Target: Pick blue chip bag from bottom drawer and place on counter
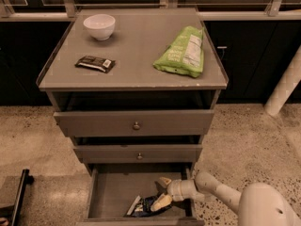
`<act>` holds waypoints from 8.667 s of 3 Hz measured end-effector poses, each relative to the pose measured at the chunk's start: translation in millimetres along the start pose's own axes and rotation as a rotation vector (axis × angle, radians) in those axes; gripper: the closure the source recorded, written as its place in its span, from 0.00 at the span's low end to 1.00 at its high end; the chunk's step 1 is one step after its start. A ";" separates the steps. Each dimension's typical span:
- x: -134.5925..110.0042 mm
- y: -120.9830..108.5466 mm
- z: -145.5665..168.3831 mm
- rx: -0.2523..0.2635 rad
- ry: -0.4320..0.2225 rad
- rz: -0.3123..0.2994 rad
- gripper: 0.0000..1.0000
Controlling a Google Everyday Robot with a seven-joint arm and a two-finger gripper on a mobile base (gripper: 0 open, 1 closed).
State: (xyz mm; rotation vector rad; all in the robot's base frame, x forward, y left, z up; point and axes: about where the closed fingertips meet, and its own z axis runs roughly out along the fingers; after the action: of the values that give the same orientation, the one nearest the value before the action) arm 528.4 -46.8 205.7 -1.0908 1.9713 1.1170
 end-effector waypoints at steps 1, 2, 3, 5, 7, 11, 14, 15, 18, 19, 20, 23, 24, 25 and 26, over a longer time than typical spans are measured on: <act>10.7 -4.9 14.8 -0.016 -0.004 0.014 0.00; 21.3 -2.9 28.0 -0.041 -0.003 0.031 0.00; 28.8 -1.2 33.6 -0.051 -0.006 0.042 0.00; 40.9 -0.9 38.3 -0.055 0.001 0.060 0.38; 40.9 -0.8 38.3 -0.055 0.001 0.060 0.85; -33.5 36.2 -9.5 -0.123 0.138 0.015 1.00; -145.2 90.6 -117.6 0.162 0.227 -0.154 1.00; -145.0 90.7 -117.5 0.162 0.227 -0.154 1.00; -244.7 171.1 -143.8 0.202 0.344 -0.362 1.00; -316.4 212.7 -165.2 0.173 0.290 -0.482 1.00; -373.4 225.2 -210.8 0.125 0.084 -0.544 1.00; -417.4 229.8 -269.2 0.132 -0.010 -0.689 1.00; -488.3 255.2 -291.4 0.119 -0.006 -0.838 1.00; -548.9 264.9 -308.2 0.116 -0.002 -0.954 1.00; -595.3 250.8 -312.6 0.095 -0.028 -1.009 1.00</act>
Offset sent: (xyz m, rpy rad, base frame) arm -0.0080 0.0213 -0.0461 0.0349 0.0658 0.0260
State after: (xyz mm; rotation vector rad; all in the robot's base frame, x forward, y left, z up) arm 553.4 -36.3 922.9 -1.6947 1.1295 0.4641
